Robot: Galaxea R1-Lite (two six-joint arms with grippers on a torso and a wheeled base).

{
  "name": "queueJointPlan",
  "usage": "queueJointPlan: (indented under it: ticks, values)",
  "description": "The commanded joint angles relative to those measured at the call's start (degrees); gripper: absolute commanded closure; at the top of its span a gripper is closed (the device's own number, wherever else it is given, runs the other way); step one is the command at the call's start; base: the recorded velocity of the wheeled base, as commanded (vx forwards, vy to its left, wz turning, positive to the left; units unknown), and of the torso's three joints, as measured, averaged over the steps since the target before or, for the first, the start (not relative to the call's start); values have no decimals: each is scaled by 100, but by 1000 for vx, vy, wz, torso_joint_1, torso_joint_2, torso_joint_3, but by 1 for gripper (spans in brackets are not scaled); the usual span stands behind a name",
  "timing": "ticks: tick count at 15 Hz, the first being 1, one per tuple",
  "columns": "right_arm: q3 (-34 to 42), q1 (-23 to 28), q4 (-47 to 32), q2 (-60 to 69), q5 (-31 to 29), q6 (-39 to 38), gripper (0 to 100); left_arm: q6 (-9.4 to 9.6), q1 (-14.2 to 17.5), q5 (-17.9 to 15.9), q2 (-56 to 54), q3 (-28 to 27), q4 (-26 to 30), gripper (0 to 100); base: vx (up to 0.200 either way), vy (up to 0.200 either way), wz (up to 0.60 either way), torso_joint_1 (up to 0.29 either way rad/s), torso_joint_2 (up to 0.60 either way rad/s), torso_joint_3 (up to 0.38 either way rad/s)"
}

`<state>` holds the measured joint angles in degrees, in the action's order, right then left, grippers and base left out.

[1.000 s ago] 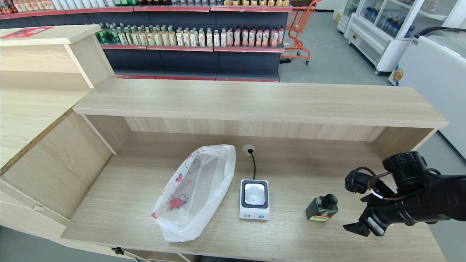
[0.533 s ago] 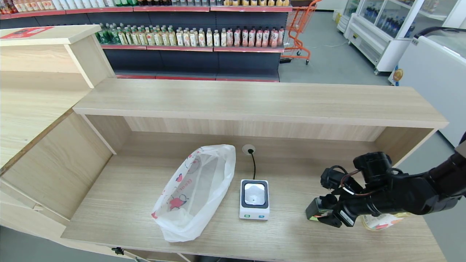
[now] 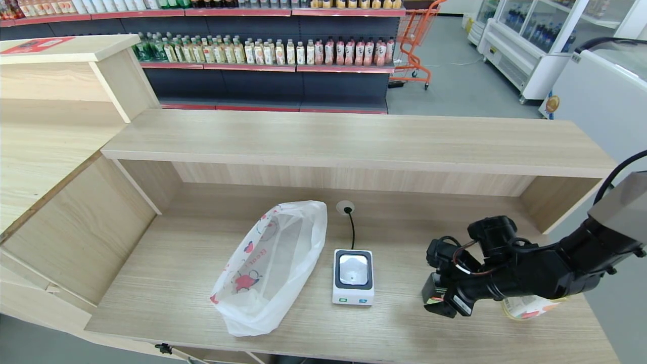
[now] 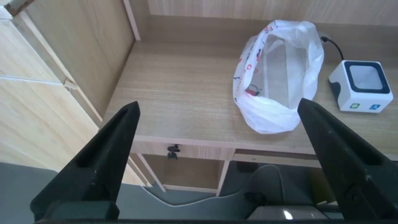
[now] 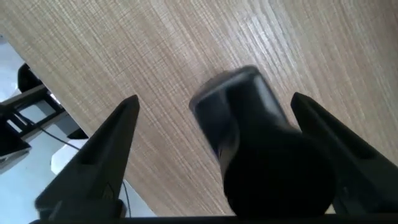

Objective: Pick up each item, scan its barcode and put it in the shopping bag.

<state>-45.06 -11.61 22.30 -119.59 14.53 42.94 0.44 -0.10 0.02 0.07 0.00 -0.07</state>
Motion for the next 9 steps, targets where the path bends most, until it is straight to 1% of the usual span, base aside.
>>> queueJointPlan:
  ticks: [1, 6, 8, 9]
  values:
    - [6, -8, 3, -47, -3, 4, 100, 0, 1, -2, 1, 0, -1, 0, 0, 0, 0, 0, 0, 0]
    - [50, 36, 179, 50, 23, -40, 100, 0, 1, -2, 1, 0, -1, 0, 0, 0, 0, 0, 0, 0]
    - [252, 185, 196, 489, 15, -84, 100, 0, 1, -2, 1, 0, -1, 0, 0, 0, 0, 0, 0, 0]
    - [366, 264, 187, 946, 23, -321, 100, 0, 1, 6, 1, 0, -1, 0, 0, 0, 0, 0, 0, 0]
